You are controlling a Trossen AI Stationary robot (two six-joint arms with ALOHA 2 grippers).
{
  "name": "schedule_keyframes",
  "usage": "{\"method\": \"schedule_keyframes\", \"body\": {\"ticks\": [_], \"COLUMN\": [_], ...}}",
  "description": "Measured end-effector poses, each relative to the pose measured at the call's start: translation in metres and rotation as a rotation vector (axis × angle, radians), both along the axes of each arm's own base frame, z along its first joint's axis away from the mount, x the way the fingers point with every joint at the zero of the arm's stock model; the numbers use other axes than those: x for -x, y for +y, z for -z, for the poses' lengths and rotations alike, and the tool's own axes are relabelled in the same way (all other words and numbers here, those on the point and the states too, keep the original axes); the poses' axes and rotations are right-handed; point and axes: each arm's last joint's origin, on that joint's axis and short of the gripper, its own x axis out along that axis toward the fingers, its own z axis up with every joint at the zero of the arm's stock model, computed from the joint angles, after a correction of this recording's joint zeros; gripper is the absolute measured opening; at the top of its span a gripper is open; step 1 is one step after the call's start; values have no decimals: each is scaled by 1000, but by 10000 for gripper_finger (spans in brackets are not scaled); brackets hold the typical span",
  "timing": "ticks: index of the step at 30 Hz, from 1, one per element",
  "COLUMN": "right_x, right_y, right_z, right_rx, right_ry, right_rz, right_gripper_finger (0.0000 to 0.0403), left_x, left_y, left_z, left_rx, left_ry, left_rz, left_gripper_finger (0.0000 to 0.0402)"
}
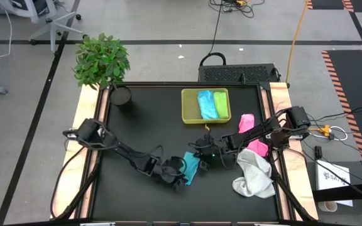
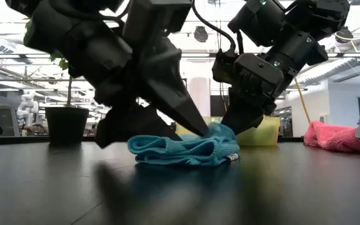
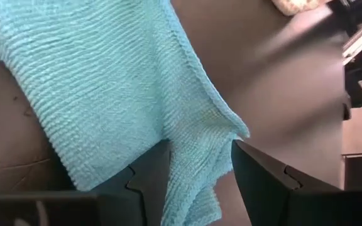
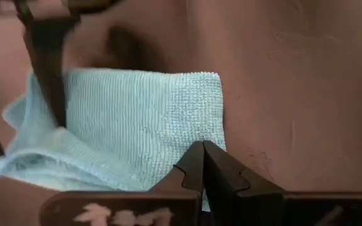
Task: Fold microfiber towels
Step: Fold the blue microfiber cloth
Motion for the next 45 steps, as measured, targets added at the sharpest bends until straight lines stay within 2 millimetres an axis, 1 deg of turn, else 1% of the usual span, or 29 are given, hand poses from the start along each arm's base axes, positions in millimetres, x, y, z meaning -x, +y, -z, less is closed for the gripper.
{"method": "schedule_keyframes", "body": {"ticks": [3, 5, 7, 11, 13, 15, 17, 20, 23, 26, 29, 31, 33, 37, 41, 45], "right_x": [-2, -1, -1, 4, 9, 14, 18, 21, 21, 20, 18, 18, 17, 17, 15, 14], "right_y": [0, 1, 1, 1, 0, -1, -1, 0, -1, -5, -9, -11, -13, -13, -13, -13], "right_z": [-2, -6, -14, -37, -46, -49, -47, -44, -44, -44, -41, -40, -40, -40, -41, -42], "right_rx": [-6, -16, -35, -70, -96, -115, -136, -166, -166, -136, -143, -151, -156, -159, -161, -156], "right_ry": [-24, -37, -62, -123, -114, -88, -35, 19, 19, 6, 10, 25, 16, 12, -5, -21], "right_rz": [-1, -7, -21, -49, -74, -64, -83, -85, -73, -32, -6, 11, 19, 21, 21, 36], "right_gripper_finger": [0, 0, 0, 0, 0, 0, 4, 25, 58, 94, 129, 149, 164, 177, 173, 168], "left_x": [-1, -1, -2, -4, -4, -5, -5, -6, -6, -6, -6, -6, -9, -15, -20, -24], "left_y": [-3, -3, -1, 4, 5, 6, 7, 7, 7, 7, 8, 10, 17, 32, 48, 57], "left_z": [7, 8, 8, 8, 8, 8, 8, 9, 9, 9, 9, 9, 9, 9, 9, 8], "left_rx": [30, 25, 14, 20, 16, 13, 11, 14, 7, 4, -1, -25, -41, -60, -69, -58], "left_ry": [14, 15, 15, 18, 18, 19, 17, 16, 15, 15, 13, 7, 1, -7, -14, -34], "left_rz": [8, 18, 22, 31, 36, 49, 51, 53, 58, 59, 57, 38, 16, -21, -40, -61], "left_gripper_finger": [177, 177, 177, 177, 177, 177, 177, 177, 177, 177, 177, 177, 177, 177, 177, 177]}}
